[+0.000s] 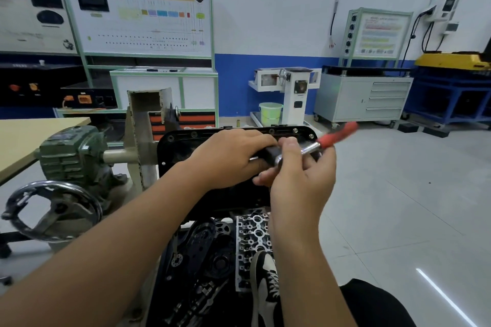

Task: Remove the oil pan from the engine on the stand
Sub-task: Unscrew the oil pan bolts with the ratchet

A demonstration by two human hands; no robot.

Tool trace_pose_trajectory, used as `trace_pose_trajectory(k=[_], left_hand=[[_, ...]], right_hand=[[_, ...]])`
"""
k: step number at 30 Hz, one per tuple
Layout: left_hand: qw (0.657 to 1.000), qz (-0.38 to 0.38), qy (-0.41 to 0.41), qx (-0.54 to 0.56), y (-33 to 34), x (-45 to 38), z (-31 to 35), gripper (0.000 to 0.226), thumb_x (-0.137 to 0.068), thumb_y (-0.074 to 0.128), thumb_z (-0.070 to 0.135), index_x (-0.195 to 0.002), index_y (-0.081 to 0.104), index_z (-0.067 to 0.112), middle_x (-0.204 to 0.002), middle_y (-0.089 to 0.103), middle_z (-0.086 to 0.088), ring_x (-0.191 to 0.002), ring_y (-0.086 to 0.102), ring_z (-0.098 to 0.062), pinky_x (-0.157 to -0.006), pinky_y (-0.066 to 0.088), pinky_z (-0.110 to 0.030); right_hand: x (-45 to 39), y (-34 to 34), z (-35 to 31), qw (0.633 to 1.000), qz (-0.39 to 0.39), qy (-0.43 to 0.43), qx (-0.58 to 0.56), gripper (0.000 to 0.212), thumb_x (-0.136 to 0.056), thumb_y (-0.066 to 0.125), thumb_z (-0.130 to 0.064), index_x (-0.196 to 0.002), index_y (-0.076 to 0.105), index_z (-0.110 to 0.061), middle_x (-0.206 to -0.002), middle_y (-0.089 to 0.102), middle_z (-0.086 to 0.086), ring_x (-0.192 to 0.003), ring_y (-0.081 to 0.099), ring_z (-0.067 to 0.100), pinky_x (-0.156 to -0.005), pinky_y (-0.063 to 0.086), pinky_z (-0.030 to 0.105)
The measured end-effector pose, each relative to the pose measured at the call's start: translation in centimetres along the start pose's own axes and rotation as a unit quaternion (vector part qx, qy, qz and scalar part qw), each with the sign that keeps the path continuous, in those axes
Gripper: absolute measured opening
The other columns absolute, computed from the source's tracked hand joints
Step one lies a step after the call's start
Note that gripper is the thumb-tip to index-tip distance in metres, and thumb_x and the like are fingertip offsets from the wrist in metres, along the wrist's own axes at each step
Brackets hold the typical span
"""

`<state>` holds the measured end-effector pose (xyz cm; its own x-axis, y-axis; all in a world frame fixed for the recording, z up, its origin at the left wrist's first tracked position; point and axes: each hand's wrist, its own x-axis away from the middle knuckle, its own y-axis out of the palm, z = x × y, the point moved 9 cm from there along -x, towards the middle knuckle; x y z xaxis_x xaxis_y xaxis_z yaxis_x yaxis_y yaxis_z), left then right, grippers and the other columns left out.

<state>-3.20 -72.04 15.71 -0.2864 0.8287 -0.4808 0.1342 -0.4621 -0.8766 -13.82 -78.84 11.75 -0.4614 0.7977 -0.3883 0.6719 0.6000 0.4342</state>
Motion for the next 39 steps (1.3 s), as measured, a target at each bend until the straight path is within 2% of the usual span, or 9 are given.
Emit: trace_pose_trajectory(k=[6, 14, 19, 22, 25, 30, 33, 36, 39], left_hand=[[0.998, 0.037, 0.022, 0.048, -0.9, 0.7, 0.0, 0.033, -0.083, 0.036, 0.051, -0.111, 0.053, 0.045, -0.095, 0.058, 0.022, -0.093, 0.063, -0.015, -0.076, 0.053, -0.036], [0.997, 0.018, 0.035, 0.073, 0.2, -0.1, -0.8, 0.029, -0.097, 0.055, 0.040, -0.124, 0.057, 0.049, -0.102, 0.063, 0.031, -0.093, 0.053, 0.007, -0.081, 0.046, -0.023], [0.996, 0.040, 0.070, 0.045, -1.0, 0.6, 0.1, 0.012, -0.088, 0.043, 0.037, -0.097, 0.047, 0.044, -0.080, 0.045, 0.034, -0.081, 0.039, 0.008, -0.068, 0.036, -0.005], [0.998, -0.026, 0.037, 0.044, 0.5, -0.3, -0.9, 0.030, -0.097, 0.049, 0.042, -0.126, 0.058, 0.040, -0.113, 0.067, 0.017, -0.104, 0.058, -0.009, -0.085, 0.051, -0.034], [0.998, -0.026, 0.034, 0.053, 0.8, -0.5, -0.9, 0.034, -0.094, 0.051, 0.042, -0.128, 0.051, 0.050, -0.114, 0.066, 0.024, -0.102, 0.056, -0.002, -0.085, 0.046, -0.027], [0.998, 0.024, 0.043, 0.045, -0.5, 0.7, -1.3, 0.025, -0.085, 0.033, 0.046, -0.090, 0.056, 0.038, -0.075, 0.039, 0.034, -0.077, 0.036, 0.005, -0.063, 0.027, -0.004], [0.998, -0.004, 0.026, 0.055, 0.2, 0.3, -1.6, 0.032, -0.094, 0.041, 0.048, -0.111, 0.065, 0.035, -0.094, 0.058, 0.030, -0.087, 0.050, 0.005, -0.073, 0.036, -0.007], [0.998, -0.016, 0.015, 0.067, 0.6, 0.1, -1.8, 0.025, -0.102, 0.059, 0.035, -0.125, 0.061, 0.042, -0.116, 0.065, 0.027, -0.105, 0.061, -0.003, -0.088, 0.051, -0.031], [0.997, -0.001, 0.025, 0.071, 0.3, 0.4, -1.5, 0.016, -0.098, 0.052, 0.043, -0.113, 0.055, 0.051, -0.097, 0.058, 0.041, -0.089, 0.055, 0.012, -0.078, 0.048, -0.022]], right_hand=[[0.1, 3.4, -1.5, 0.949, -0.240, -0.121, 0.163, 0.064, -0.105, 0.058, -0.021, -0.157, 0.033, -0.049, -0.075, 0.069, -0.007, -0.050, 0.066, 0.015, -0.061, 0.057, 0.024], [0.7, 1.5, -0.7, 0.997, -0.065, -0.043, 0.011, 0.063, -0.109, 0.047, -0.026, -0.157, 0.019, -0.056, -0.062, 0.067, -0.001, -0.040, 0.060, 0.017, -0.045, 0.054, 0.030], [0.7, 4.9, -1.5, 0.954, -0.291, -0.025, 0.067, 0.060, -0.108, 0.052, -0.014, -0.144, 0.044, -0.061, -0.075, 0.073, 0.002, -0.041, 0.061, 0.017, -0.042, 0.050, 0.024], [0.4, 3.5, -0.7, 0.980, -0.179, 0.027, -0.078, 0.064, -0.109, 0.049, -0.011, -0.147, 0.038, -0.060, -0.079, 0.069, -0.002, -0.037, 0.047, 0.015, -0.038, 0.041, 0.024], [0.9, 2.6, -0.1, 0.990, -0.070, 0.017, -0.121, 0.063, -0.110, 0.044, -0.018, -0.149, 0.029, -0.065, -0.074, 0.067, -0.004, -0.038, 0.042, 0.013, -0.041, 0.042, 0.025], [0.8, 5.4, -0.9, 0.962, -0.274, 0.003, -0.017, 0.057, -0.107, 0.053, -0.010, -0.146, 0.050, -0.050, -0.074, 0.063, 0.000, -0.037, 0.043, 0.010, -0.038, 0.041, 0.020], [0.7, 4.3, -0.7, 0.977, -0.200, 0.003, -0.069, 0.060, -0.105, 0.053, -0.009, -0.143, 0.049, -0.055, -0.082, 0.054, 0.022, -0.039, 0.041, 0.010, -0.038, 0.040, 0.023], [1.1, 3.1, 0.3, 0.990, -0.081, -0.007, -0.115, 0.060, -0.109, 0.048, -0.017, -0.153, 0.033, -0.055, -0.074, 0.061, 0.003, -0.040, 0.042, 0.011, -0.041, 0.040, 0.025], [0.7, 3.2, 0.1, 0.993, -0.107, -0.025, -0.053, 0.058, -0.109, 0.049, -0.019, -0.154, 0.036, -0.054, -0.070, 0.066, -0.003, -0.038, 0.044, 0.011, -0.040, 0.043, 0.024]])
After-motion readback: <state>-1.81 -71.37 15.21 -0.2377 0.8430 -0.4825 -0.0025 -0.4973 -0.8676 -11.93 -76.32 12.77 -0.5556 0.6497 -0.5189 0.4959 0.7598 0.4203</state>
